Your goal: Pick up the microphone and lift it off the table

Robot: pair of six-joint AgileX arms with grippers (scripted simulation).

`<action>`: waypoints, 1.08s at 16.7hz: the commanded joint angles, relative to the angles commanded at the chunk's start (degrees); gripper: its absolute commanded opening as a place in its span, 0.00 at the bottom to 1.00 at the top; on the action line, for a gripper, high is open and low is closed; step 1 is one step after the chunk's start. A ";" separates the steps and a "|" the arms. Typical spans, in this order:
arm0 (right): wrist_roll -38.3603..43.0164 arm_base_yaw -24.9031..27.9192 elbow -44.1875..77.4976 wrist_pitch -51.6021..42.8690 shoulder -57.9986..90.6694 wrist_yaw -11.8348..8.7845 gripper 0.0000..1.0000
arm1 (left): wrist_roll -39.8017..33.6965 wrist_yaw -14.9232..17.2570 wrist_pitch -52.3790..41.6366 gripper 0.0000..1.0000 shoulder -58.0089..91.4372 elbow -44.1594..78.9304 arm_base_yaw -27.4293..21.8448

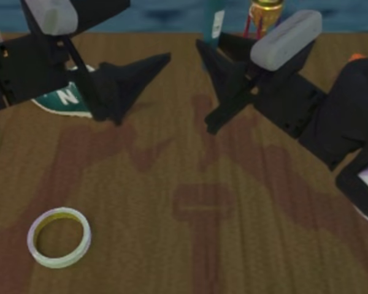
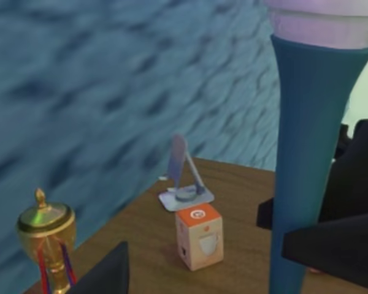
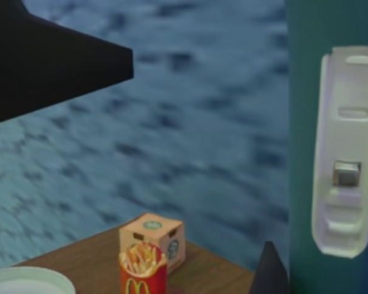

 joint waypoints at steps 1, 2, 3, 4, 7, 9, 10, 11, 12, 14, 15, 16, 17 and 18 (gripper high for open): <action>0.00 0.00 0.00 0.00 0.00 0.00 0.00 | -0.01 -0.40 0.21 1.00 0.75 0.63 -0.56; 0.00 0.00 0.00 0.00 0.00 0.00 0.00 | -0.04 -1.14 0.54 1.00 2.03 1.66 -1.44; 0.00 0.00 0.00 0.00 0.00 0.00 0.00 | -0.09 -2.17 0.96 1.00 3.72 3.02 -2.58; 0.00 0.00 0.00 0.00 0.00 0.00 0.00 | -0.15 -3.43 1.44 1.00 5.72 4.60 -3.91; 0.00 0.00 0.00 0.00 0.00 0.00 0.00 | -0.37 -7.78 3.01 1.00 12.29 9.81 -8.35; 0.00 0.00 0.00 0.00 0.00 0.00 0.00 | -0.50 -10.32 3.86 1.00 15.96 12.75 -10.96; 0.00 0.00 0.00 0.00 0.00 0.00 0.00 | -0.54 -11.23 4.14 1.00 17.23 13.77 -11.89; 0.00 0.00 0.00 0.00 0.00 0.00 0.00 | -0.56 -11.80 4.31 1.00 17.99 14.39 -12.46; 0.00 0.00 0.00 0.00 0.00 0.00 0.00 | -0.57 -11.94 4.35 1.00 18.18 14.54 -12.60; 0.00 0.00 0.00 0.00 0.00 0.00 0.00 | -0.57 -11.94 4.35 1.00 18.18 14.54 -12.60; 0.00 0.00 0.00 0.00 0.00 0.00 0.00 | -0.57 -11.94 4.35 1.00 18.18 14.54 -12.60; 0.00 0.00 0.00 0.00 0.00 0.00 0.00 | -0.57 -11.94 4.35 0.92 18.18 14.54 -12.60; 0.00 0.00 0.00 0.00 0.00 0.00 0.00 | -0.57 -11.94 4.35 0.85 18.18 14.54 -12.60; 0.00 0.00 0.00 0.00 0.00 0.00 0.00 | -0.57 -11.94 4.35 0.77 18.18 14.54 -12.60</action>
